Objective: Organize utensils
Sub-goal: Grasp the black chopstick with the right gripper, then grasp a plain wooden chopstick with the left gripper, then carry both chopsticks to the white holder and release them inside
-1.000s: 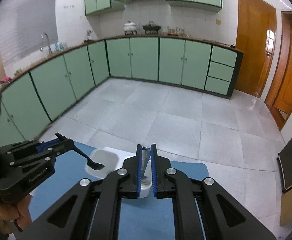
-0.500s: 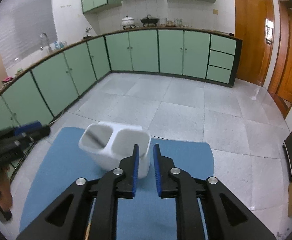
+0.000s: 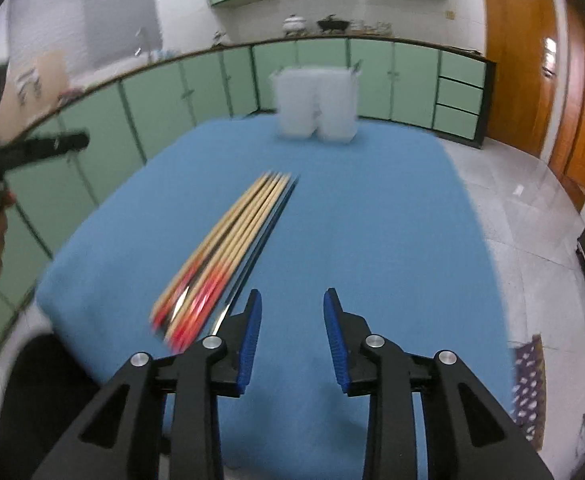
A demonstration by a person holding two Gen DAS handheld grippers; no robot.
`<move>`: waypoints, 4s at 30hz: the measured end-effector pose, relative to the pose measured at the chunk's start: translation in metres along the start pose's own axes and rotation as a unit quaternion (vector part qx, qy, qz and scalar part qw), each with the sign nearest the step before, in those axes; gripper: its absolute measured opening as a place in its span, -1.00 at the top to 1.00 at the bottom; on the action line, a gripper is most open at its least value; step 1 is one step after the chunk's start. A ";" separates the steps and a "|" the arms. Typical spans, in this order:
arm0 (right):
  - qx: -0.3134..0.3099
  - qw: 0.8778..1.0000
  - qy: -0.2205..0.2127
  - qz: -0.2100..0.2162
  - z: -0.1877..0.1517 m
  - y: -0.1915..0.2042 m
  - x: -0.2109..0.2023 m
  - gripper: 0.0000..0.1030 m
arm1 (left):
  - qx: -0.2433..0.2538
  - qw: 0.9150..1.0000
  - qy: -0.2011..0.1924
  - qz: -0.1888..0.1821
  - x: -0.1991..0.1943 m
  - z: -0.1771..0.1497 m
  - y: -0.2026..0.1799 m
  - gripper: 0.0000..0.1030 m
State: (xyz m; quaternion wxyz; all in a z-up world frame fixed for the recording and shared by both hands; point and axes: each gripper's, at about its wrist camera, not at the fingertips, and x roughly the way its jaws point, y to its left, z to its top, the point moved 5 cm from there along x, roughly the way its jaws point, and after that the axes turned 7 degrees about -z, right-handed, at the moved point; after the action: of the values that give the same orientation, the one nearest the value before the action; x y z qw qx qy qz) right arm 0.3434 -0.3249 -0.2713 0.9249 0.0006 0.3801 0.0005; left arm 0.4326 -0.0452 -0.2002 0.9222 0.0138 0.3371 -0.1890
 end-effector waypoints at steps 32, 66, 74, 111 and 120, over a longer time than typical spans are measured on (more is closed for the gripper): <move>0.023 0.999 -0.011 -0.034 -0.037 -0.024 0.027 0.87 | 0.056 0.993 0.093 -0.035 0.057 -0.116 -0.075 -0.50; 0.004 0.997 -0.029 -0.068 -0.037 -0.008 0.024 0.85 | -0.038 0.998 0.057 0.005 0.049 -0.111 -0.064 0.88; 0.026 0.997 -0.040 -0.056 -0.015 -0.012 -0.018 0.86 | -0.053 0.997 0.045 -0.019 0.011 -0.081 -0.070 0.88; -0.024 0.999 0.031 0.000 0.234 -0.031 -0.060 0.88 | 0.043 0.994 0.030 -0.095 -0.008 0.166 -0.075 0.88; 0.012 1.000 0.016 -0.003 0.322 -0.046 -0.049 0.88 | 0.043 0.996 -0.010 -0.077 0.017 0.260 -0.083 0.88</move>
State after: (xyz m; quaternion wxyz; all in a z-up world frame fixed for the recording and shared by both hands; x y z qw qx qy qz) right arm 0.5354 -0.3708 -0.0078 0.9185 0.0101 0.3952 -0.0065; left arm 0.5752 -0.1673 -0.0017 0.9068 0.0254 0.3193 -0.2741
